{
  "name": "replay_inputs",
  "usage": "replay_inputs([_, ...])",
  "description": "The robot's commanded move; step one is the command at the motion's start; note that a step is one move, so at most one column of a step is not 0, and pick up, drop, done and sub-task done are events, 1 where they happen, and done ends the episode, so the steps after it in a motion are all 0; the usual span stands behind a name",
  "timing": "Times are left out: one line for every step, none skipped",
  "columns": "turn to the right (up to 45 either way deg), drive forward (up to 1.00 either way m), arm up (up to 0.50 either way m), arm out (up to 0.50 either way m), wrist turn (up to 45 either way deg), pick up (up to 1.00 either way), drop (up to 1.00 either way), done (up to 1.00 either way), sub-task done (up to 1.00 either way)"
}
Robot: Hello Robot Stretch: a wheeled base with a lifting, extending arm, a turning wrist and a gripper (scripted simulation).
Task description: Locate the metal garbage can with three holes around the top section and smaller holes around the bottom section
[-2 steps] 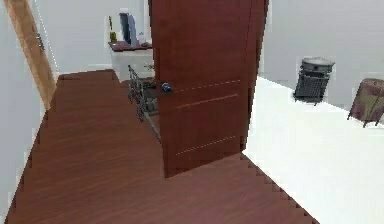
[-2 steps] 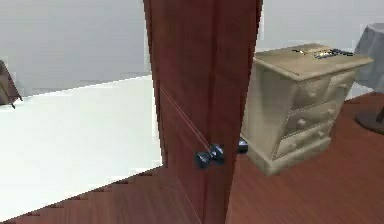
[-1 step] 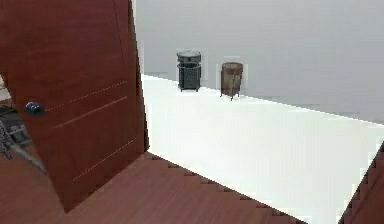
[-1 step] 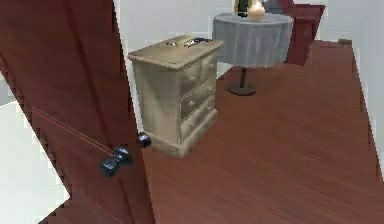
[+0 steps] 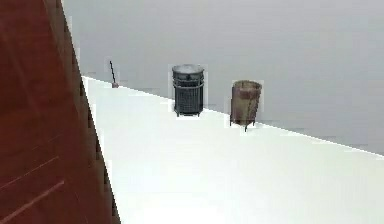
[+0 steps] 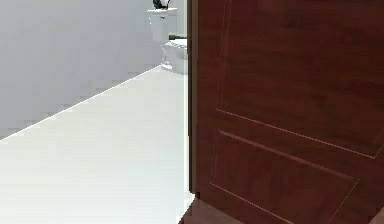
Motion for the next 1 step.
replay_inputs([3.0, 0.0, 0.0, 0.0, 0.0, 0.0, 0.0, 0.0, 0.0])
